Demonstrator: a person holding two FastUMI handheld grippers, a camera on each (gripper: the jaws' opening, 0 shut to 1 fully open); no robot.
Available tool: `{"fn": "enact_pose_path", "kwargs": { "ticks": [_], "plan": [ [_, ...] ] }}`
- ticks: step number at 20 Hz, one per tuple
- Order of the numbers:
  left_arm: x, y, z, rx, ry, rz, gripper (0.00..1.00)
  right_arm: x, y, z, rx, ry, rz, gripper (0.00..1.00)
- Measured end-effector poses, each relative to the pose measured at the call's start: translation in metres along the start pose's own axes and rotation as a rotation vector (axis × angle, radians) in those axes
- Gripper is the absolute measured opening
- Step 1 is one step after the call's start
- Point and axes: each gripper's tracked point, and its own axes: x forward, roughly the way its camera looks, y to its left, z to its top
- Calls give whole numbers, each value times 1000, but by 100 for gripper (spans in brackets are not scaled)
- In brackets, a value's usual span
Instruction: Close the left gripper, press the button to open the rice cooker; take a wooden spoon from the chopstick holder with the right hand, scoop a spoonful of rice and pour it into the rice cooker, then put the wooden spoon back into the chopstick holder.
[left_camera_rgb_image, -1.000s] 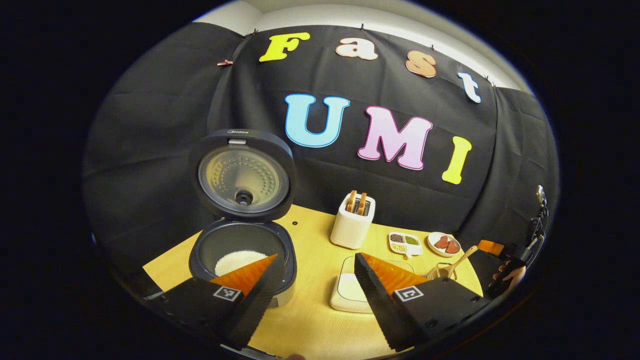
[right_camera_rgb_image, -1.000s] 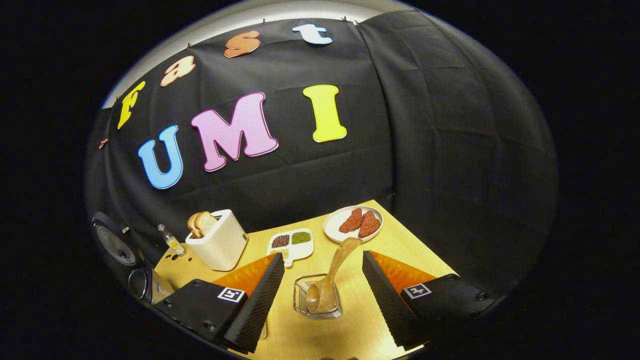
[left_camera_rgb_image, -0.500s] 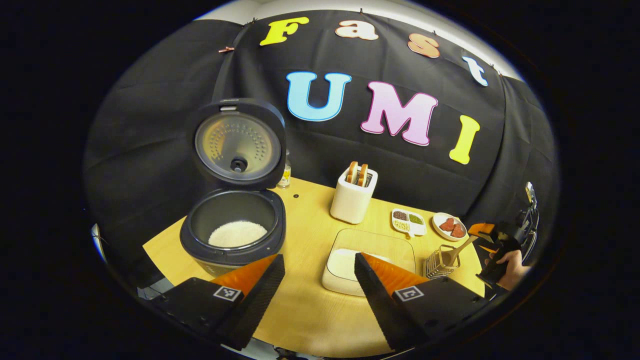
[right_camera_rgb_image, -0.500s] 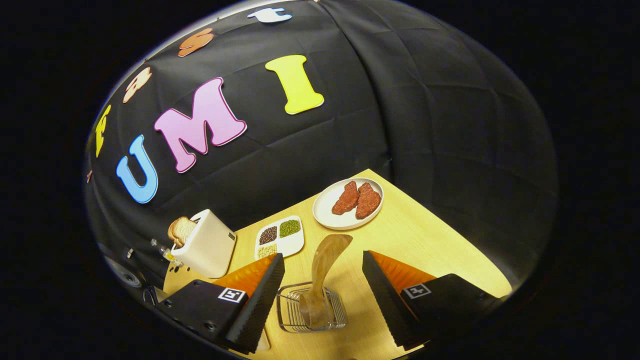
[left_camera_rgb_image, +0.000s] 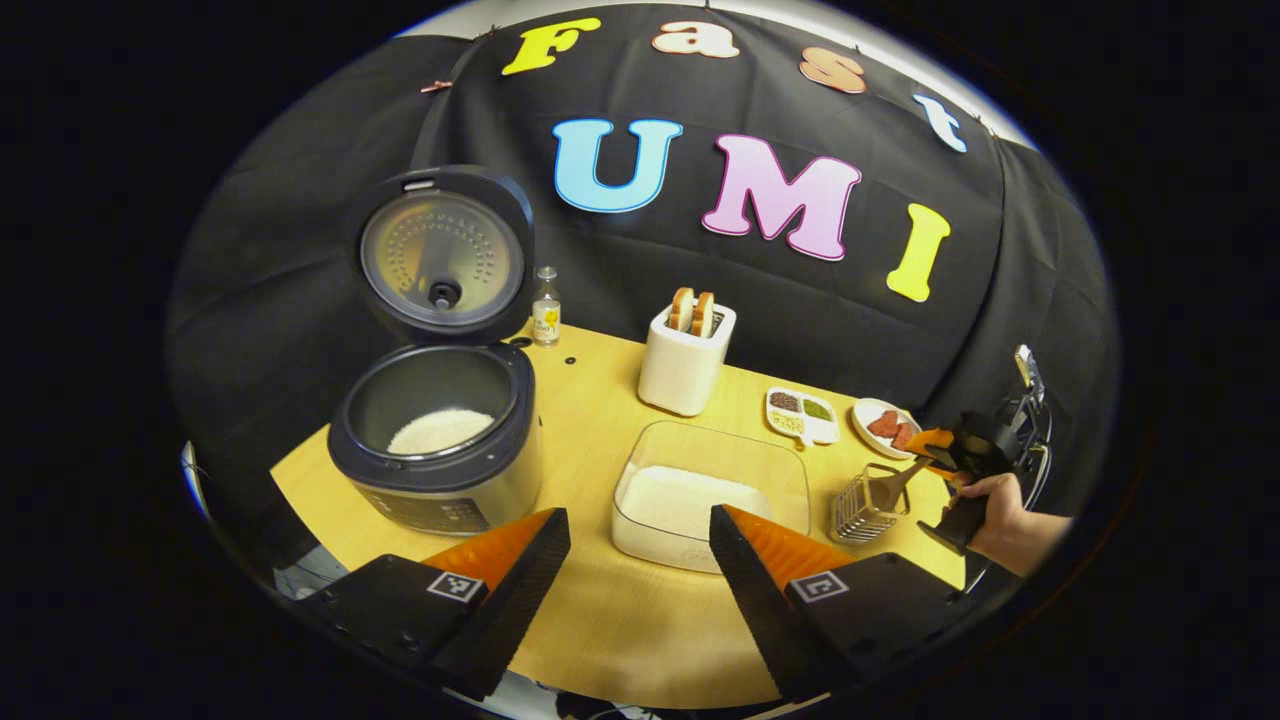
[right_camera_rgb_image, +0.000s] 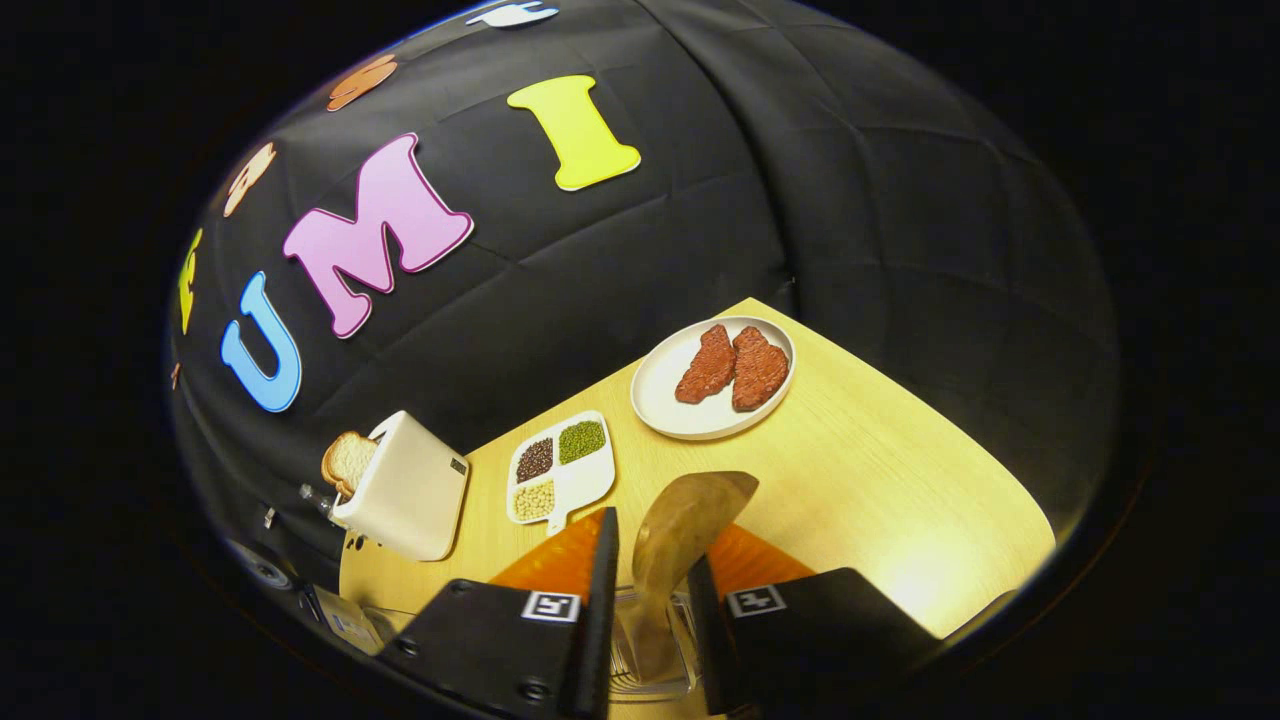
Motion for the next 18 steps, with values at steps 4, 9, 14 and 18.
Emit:
{"fn": "enact_pose_path", "kwargs": {
  "ticks": [4, 9, 14, 18],
  "plan": [
    [0, -7, -10, 19, 11, 9, 95, -4, -1, -1, -15, 16, -29, 22],
    [-7, 1, -11, 26, 3, 1, 95, -25, 23, 5, -58, -11, 15, 17],
    [-13, 37, 0, 77, -26, 60, 95, -49, 37, 17, -32, -37, 61, 16],
    [-18, 52, 7, 96, -41, 35, 96, -73, 52, 28, -50, -75, 75, 16]
  ]
}}
